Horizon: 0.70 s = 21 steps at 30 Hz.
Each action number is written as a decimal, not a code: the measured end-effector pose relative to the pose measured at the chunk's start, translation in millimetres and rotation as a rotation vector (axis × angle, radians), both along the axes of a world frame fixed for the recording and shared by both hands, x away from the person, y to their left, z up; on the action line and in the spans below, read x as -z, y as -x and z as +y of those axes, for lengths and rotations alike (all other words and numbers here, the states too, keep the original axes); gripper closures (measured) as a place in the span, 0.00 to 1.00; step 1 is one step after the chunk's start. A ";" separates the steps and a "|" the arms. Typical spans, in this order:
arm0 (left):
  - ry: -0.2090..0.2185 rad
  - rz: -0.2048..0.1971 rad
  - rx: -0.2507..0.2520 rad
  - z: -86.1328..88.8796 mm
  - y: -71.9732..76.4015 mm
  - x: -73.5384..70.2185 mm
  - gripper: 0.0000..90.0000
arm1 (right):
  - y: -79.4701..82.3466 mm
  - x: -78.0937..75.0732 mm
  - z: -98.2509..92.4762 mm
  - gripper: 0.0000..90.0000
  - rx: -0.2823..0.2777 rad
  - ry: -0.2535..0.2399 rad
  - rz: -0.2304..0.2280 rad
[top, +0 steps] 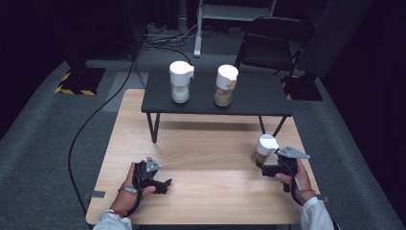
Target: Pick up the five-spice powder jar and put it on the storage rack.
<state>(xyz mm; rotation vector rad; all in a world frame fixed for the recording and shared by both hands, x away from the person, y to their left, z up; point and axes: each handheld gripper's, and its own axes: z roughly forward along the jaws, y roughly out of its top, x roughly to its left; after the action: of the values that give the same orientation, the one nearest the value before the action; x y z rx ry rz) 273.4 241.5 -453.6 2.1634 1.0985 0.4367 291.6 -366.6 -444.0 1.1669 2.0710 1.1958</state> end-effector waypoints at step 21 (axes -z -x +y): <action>0.000 0.000 0.000 0.0 0.0 0.0 0.00 | -17.0 14.4 7.0 0.18 0.030 -0.080 -0.025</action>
<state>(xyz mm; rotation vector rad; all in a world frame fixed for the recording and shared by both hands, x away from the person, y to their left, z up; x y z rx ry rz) 273.4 241.5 -453.5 2.1638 1.0983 0.4368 308.6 -359.6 -458.5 1.2088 1.9973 1.2835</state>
